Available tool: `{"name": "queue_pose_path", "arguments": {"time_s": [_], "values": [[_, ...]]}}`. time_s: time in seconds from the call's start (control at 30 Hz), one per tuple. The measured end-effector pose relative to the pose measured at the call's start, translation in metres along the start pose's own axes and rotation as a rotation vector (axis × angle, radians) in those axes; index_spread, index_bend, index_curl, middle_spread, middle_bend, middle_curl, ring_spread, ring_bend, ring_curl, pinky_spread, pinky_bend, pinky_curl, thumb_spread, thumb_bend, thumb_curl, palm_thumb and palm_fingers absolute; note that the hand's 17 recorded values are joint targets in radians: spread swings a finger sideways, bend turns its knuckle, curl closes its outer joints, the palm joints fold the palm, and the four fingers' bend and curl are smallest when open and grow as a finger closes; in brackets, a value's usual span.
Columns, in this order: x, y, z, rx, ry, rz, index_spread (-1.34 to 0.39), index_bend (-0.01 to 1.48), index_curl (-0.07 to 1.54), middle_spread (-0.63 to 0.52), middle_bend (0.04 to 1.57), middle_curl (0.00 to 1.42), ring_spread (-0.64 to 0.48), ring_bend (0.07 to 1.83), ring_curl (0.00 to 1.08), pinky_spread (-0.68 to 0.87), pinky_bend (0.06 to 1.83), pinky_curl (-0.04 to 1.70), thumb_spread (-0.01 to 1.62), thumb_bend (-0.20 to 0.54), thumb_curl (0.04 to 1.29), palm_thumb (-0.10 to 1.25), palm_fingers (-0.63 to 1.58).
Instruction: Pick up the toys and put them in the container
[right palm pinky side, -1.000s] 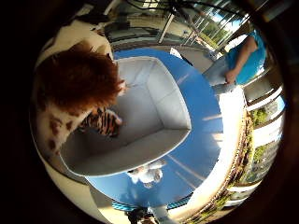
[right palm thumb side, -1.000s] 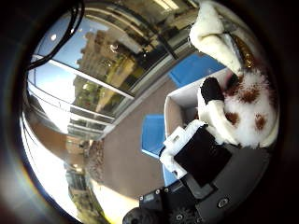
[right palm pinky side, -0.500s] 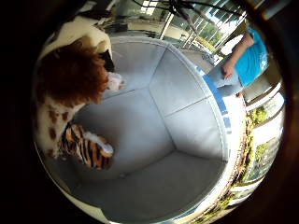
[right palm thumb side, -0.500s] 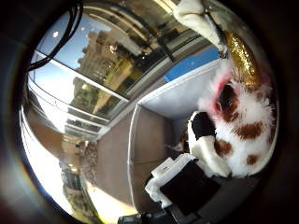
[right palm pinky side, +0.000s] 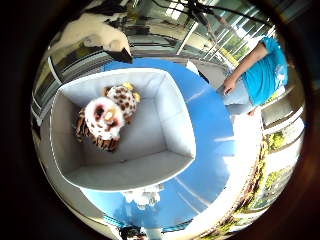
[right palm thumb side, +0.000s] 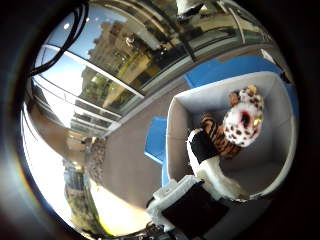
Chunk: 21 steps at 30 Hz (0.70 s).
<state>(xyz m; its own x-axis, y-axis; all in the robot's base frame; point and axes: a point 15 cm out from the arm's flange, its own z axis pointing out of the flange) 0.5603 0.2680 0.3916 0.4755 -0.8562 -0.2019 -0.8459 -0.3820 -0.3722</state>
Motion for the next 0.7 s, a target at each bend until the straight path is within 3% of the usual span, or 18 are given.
{"name": "queue_pose_path", "arguments": {"time_s": [0.37, 0.53, 0.7], "values": [[0.014, 0.092, -0.141, -0.12, 0.014, 0.027, -0.21, 0.12, 0.42, 0.03, 0.25, 0.4, 0.29, 0.68, 0.33, 0.51, 1.0, 0.39, 1.15, -0.037, 0.45, 0.5, 0.16], [0.052, 0.142, -0.138, -0.27, 0.007, 0.145, -0.08, 0.13, 0.36, 0.05, 0.27, 0.4, 0.32, 0.7, 0.32, 0.51, 1.01, 0.37, 1.16, -0.037, 0.42, 0.46, 0.18], [0.078, 0.182, -0.093, -0.396, 0.001, 0.221, -0.02, 0.15, 0.34, 0.08, 0.27, 0.39, 0.33, 0.67, 0.31, 0.52, 0.99, 0.35, 1.16, -0.031, 0.4, 0.44, 0.17]]}}
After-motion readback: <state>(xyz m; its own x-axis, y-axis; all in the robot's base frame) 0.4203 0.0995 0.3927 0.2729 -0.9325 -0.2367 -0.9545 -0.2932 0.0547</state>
